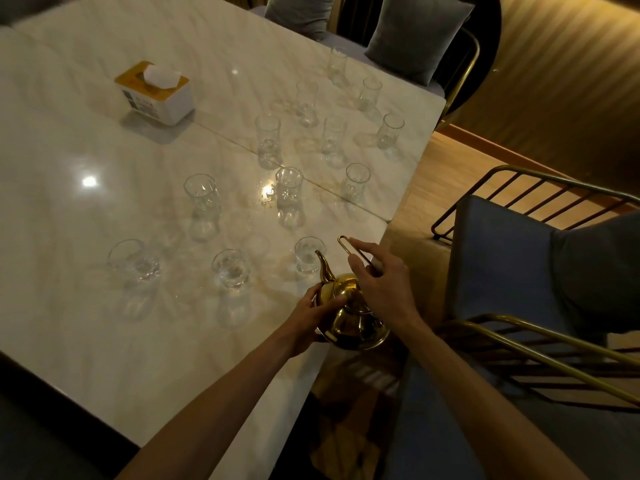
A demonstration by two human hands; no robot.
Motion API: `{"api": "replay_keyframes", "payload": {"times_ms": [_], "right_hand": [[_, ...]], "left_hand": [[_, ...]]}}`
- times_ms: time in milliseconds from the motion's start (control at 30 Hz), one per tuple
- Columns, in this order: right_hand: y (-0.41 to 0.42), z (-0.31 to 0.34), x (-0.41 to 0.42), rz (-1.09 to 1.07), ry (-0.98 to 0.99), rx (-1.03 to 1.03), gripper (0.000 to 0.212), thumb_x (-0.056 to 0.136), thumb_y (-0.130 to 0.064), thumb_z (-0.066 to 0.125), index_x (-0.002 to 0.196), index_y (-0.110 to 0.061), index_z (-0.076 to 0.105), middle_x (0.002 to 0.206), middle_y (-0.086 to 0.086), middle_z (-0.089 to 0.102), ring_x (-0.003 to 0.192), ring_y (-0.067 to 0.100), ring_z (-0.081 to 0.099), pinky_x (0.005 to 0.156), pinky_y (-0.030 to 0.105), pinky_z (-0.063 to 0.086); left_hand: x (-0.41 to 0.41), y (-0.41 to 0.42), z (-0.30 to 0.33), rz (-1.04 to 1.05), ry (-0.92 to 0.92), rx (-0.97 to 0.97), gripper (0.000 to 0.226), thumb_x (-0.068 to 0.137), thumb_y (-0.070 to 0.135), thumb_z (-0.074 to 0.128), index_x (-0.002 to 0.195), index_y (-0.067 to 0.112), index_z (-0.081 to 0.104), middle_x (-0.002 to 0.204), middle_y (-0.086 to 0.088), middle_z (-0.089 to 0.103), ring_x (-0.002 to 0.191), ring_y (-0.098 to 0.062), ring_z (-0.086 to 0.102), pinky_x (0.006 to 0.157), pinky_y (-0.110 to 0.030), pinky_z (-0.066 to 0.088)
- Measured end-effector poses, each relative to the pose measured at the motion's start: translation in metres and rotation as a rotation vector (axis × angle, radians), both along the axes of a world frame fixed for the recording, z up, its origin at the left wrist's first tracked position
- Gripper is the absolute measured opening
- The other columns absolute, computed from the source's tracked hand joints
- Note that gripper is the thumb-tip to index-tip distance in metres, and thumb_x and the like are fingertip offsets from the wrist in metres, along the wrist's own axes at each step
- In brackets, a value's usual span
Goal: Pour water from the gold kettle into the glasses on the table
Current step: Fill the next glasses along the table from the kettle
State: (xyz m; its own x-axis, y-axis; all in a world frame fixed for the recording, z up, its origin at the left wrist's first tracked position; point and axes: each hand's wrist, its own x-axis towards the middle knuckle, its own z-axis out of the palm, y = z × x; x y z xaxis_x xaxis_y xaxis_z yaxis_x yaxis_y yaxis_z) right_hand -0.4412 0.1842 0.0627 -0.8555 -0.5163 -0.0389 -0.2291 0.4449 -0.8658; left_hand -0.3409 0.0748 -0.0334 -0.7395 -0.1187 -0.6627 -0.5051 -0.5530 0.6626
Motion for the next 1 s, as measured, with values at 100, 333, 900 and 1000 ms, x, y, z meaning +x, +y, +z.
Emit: {"api": "replay_keyframes", "payload": {"times_ms": [100,333,900,1000], "right_hand": [[0.000,-0.003,0.003,-0.016,0.016,-0.026,0.036,0.098,-0.024,0.063,0.133,-0.029,0.062,0.078,-0.015,0.058,0.055,0.003,0.054,0.053,0.012,0.045],[0.001,-0.007,0.008,-0.038,0.027,-0.075,0.036,0.097,-0.020,0.064,0.133,-0.024,0.062,0.065,-0.013,0.054,0.050,0.003,0.052,0.052,0.013,0.046],[0.007,0.014,0.019,-0.017,0.096,-0.276,0.038,0.095,-0.018,0.065,0.133,-0.017,0.063,0.125,0.006,0.069,0.101,0.008,0.071,0.077,0.025,0.061],[0.002,0.029,0.019,-0.001,0.110,-0.292,0.040,0.094,-0.026,0.065,0.134,-0.021,0.061,0.125,0.007,0.069,0.098,0.016,0.074,0.073,0.034,0.064]], "left_hand": [[-0.001,-0.004,-0.003,0.011,-0.003,-0.012,0.089,0.070,0.044,0.087,0.144,0.035,0.039,0.139,-0.003,0.050,0.119,-0.031,0.057,0.083,-0.054,0.058],[-0.001,-0.009,-0.003,0.037,0.012,-0.032,0.087,0.067,0.038,0.087,0.140,0.038,0.040,0.138,-0.001,0.046,0.108,-0.023,0.056,0.074,-0.048,0.058],[0.001,-0.016,0.023,0.057,0.090,-0.083,0.078,0.082,0.021,0.081,0.143,0.039,0.037,0.120,0.013,0.051,0.100,-0.015,0.059,0.077,-0.044,0.057],[0.001,-0.022,0.038,0.060,0.127,-0.112,0.083,0.081,0.024,0.080,0.148,0.038,0.034,0.123,0.012,0.051,0.103,-0.015,0.059,0.081,-0.045,0.056]]}}
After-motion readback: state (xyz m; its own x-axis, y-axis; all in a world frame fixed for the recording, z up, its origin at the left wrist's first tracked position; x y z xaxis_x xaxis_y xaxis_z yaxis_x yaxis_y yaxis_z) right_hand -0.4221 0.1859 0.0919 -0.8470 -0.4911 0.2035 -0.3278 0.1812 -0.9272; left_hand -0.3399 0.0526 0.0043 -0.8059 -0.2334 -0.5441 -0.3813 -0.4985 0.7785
